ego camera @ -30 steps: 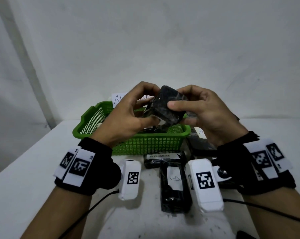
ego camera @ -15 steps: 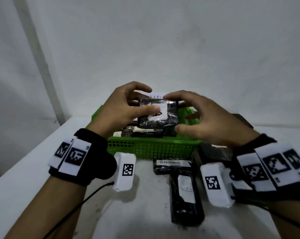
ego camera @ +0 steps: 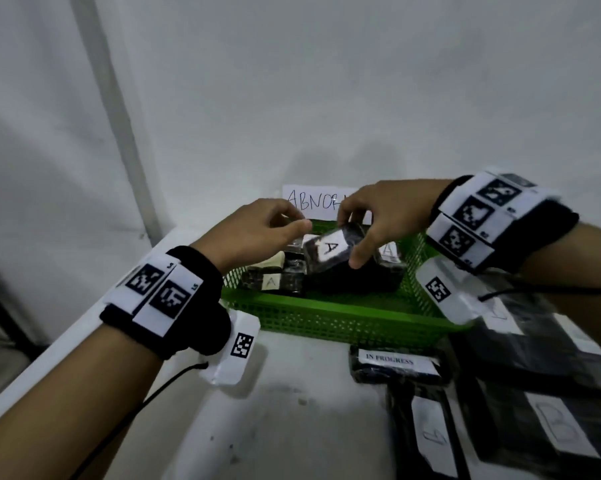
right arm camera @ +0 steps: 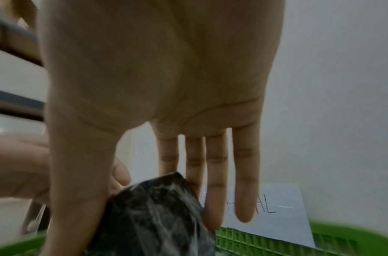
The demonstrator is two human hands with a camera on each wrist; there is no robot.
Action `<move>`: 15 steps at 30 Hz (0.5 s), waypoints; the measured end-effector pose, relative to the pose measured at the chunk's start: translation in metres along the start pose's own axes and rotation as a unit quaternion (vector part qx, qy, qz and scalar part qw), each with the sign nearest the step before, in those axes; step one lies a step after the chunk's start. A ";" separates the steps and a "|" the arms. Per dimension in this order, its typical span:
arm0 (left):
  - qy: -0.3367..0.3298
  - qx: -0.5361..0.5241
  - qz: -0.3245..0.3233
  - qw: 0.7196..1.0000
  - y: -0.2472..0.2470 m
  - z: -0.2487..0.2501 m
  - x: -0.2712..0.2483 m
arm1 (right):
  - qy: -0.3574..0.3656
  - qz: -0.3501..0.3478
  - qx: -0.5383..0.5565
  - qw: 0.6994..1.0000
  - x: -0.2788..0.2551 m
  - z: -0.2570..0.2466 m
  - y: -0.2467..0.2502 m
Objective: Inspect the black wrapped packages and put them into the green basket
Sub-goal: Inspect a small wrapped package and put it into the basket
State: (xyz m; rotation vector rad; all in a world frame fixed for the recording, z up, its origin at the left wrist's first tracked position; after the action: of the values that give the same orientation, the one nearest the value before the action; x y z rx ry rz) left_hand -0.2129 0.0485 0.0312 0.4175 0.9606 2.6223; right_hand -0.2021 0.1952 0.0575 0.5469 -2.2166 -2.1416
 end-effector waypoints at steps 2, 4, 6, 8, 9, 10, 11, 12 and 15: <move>0.005 0.006 0.008 1.000 0.003 -0.007 -0.001 | 0.017 -0.012 -0.013 1.000 0.011 -0.007 -0.002; 0.009 0.006 0.025 1.000 0.010 -0.014 -0.003 | 0.030 -0.008 -0.013 0.999 0.021 -0.016 -0.001; 0.012 0.015 0.010 1.000 0.009 -0.021 -0.004 | 0.027 -0.036 0.004 0.999 0.028 -0.021 -0.009; 0.022 0.036 -0.039 0.998 0.000 -0.029 -0.007 | 0.027 -0.099 0.012 0.995 0.032 -0.023 -0.026; 0.026 0.052 -0.067 0.996 -0.006 -0.032 -0.008 | 0.022 -0.127 0.005 0.992 0.033 -0.022 -0.035; 0.030 0.068 -0.090 0.993 -0.011 -0.032 -0.009 | 0.013 -0.147 -0.006 0.989 0.034 -0.017 -0.044; 0.031 0.083 -0.112 0.990 -0.015 -0.032 -0.008 | 0.002 -0.156 -0.017 0.988 0.034 -0.012 -0.050; 0.033 0.098 -0.138 0.985 -0.021 -0.031 -0.008 | -0.008 -0.153 -0.025 0.988 0.036 -0.005 -0.054; 0.052 0.151 -0.225 0.961 -0.040 -0.028 -0.007 | -0.023 -0.100 -0.012 0.995 0.038 0.010 -0.054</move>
State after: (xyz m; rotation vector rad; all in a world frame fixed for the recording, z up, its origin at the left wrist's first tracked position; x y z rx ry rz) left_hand -0.2095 0.0585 -0.0170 0.1083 1.3212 2.1099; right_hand -0.2275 0.1953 -0.0042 0.7572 -2.2437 -2.2921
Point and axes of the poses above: each hand's wrist, its own x-axis towards the middle knuckle, its own y-axis out of the back of the hand, z = x × y, the point moved 9 cm from there along x, towards the middle knuckle, and after that the axes turned 1 degree about z, right-handed, at the moved point
